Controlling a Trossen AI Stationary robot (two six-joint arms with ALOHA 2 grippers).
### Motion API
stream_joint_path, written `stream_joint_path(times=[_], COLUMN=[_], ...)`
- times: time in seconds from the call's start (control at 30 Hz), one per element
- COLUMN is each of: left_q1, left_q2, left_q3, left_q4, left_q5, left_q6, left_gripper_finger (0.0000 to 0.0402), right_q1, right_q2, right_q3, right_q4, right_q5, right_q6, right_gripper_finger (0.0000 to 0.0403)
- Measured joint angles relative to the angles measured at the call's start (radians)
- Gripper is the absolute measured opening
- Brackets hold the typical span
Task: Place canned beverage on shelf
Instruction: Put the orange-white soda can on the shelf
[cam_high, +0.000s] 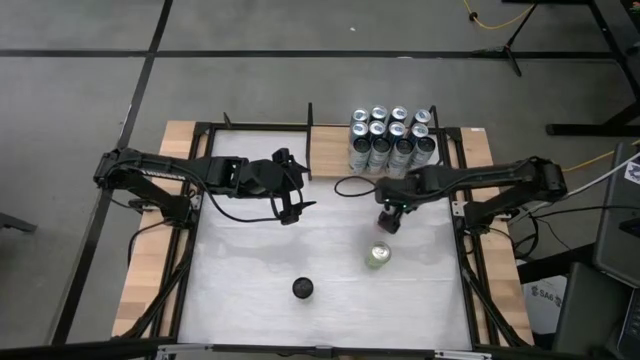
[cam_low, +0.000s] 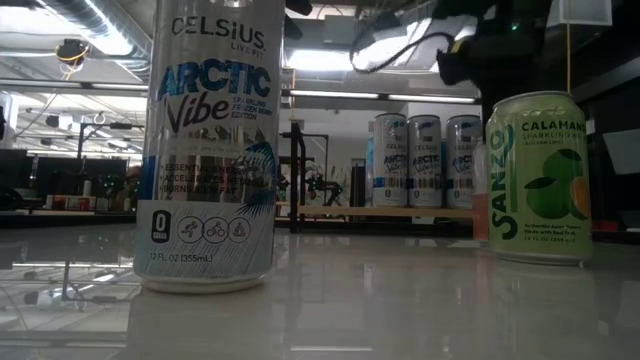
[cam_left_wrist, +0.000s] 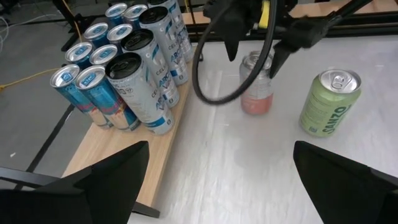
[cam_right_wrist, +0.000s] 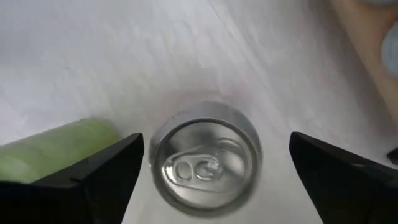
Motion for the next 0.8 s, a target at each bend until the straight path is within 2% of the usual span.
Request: stream_joint_path(times=[0.17,0.43,0.63,0.8], left_q1=[0.000,0.000,0.000,0.000], left_q2=[0.000,0.000,0.000,0.000], left_q3=[0.000,0.000,0.000,0.000], left_q4=[0.001,0.000,-0.001,-0.002], left_q5=[0.000,0.000,0.000,0.000], left_q6=[0.001,0.000,0.000,-0.001], left_gripper_finger=[0.0390,0.0390,0.0390,0.0390], right_q1=[0.000,0.001,0.001,0.001], right_q2=[-0.058,-0.145,-0.158,-0.156], right_q3=[0.000,0.000,0.000,-0.026], right_q4=[-0.008,-0.090,-0.102,-0.068], right_q5=[0.028,0.013,0.008,-0.039], right_q6=[-0.138,-0.562,-0.699,-0.855], right_gripper_finger=[0.0390,0.0390,0.0390,0.0390])
